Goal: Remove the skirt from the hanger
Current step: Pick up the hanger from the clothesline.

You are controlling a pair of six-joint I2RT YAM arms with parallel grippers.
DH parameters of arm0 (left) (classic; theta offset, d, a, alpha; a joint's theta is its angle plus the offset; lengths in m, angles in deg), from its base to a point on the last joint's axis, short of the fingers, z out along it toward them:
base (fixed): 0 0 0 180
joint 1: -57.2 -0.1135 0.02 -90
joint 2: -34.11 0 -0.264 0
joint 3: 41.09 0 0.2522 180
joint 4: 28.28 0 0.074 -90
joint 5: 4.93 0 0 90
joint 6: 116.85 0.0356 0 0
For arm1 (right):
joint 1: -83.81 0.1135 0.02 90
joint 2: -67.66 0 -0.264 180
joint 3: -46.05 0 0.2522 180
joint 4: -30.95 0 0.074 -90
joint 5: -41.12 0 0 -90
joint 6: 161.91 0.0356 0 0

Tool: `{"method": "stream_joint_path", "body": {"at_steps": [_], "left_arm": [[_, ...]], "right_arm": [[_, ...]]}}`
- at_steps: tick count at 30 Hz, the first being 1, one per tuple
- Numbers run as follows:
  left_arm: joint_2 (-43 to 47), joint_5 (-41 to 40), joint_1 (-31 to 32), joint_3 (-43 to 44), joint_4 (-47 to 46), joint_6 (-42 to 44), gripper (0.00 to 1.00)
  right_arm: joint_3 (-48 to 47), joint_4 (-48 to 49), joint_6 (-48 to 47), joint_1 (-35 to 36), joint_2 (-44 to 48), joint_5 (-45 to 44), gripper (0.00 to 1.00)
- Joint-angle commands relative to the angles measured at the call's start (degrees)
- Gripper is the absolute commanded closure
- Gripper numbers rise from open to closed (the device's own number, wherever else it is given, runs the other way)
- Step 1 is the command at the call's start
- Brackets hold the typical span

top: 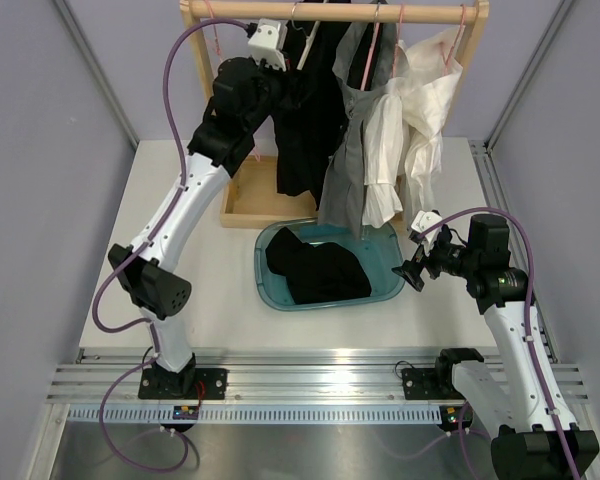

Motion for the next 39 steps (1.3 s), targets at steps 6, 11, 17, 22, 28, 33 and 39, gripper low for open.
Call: {"method": "stream_joint_path", "body": {"at_steps": [6, 11, 17, 22, 28, 33, 39], "left_arm": [[7.8, 1.64, 0.01, -0.55, -6.17, -0.54, 1.0], [9.46, 1.29, -0.07, -1.95, -3.88, -0.19, 1.0], [13.41, 1.55, -0.16, -8.8, -1.77, -0.36, 1.0], [17.89, 3.57, -0.16, -14.86, -1.24, -0.71, 1.0], [25.79, 6.56, 0.01, -23.39, 0.33, -1.5, 1.0], [32.39, 9.2, 0.1, -30.23, 3.93, -3.17, 1.0], [39.6, 11.57, 0.36, -35.34, 10.53, -4.14, 1.0]], "right_arm": [[-0.13, 0.13, -0.87, -0.51, 0.51, 0.9, 0.01], [-0.13, 0.04, -0.96, -0.51, 0.6, 0.9, 0.01], [-0.13, 0.04, -0.96, -0.51, 0.51, 0.99, 0.01], [-0.04, 0.04, -0.96, -0.51, 0.34, 0.81, 0.0], [-0.13, -0.05, -1.04, -0.77, 0.34, 1.07, 0.01], [-0.13, -0.22, -1.04, -0.95, 0.6, 1.51, 0.0], [-0.3, -0.75, -1.13, -0.95, 0.34, 2.48, 0.01]]}}
